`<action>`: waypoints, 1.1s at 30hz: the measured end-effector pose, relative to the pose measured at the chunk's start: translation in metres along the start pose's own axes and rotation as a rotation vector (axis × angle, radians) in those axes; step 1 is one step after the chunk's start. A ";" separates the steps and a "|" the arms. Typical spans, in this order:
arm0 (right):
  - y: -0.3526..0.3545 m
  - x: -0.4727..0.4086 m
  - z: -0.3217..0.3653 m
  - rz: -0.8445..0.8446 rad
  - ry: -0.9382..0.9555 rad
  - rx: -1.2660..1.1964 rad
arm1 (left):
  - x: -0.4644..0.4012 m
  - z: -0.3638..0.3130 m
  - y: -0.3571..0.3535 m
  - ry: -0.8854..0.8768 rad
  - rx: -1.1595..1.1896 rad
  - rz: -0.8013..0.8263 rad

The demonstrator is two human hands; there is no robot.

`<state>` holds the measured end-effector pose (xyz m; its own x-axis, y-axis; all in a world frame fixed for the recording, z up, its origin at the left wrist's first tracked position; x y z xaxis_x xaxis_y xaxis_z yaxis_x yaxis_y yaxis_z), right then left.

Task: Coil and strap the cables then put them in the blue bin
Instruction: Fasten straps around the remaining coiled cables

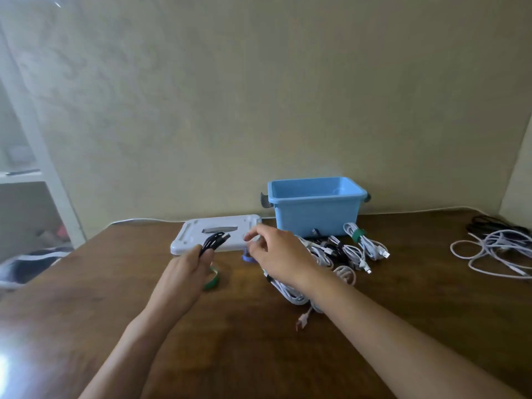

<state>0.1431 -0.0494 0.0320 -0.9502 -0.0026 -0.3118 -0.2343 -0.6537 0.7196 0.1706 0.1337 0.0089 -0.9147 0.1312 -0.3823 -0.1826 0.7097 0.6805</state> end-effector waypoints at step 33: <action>-0.045 -0.051 0.007 0.123 -0.037 -0.450 | -0.011 0.079 0.009 0.305 0.566 -0.114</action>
<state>0.2006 -0.0147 0.0196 -0.9740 -0.0789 -0.2124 -0.0146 -0.9135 0.4065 0.2079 0.1931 -0.0304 -0.9773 -0.1100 -0.1810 -0.1429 0.9732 0.1802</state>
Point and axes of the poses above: each hand's wrist, its own x-axis away from the middle knuckle, its own y-axis out of the back of the hand, z = x × y, the point moved 9 cm from there along -x, towards the middle knuckle, and after that the axes turned 2 degrees about -y, right-handed, at the moved point
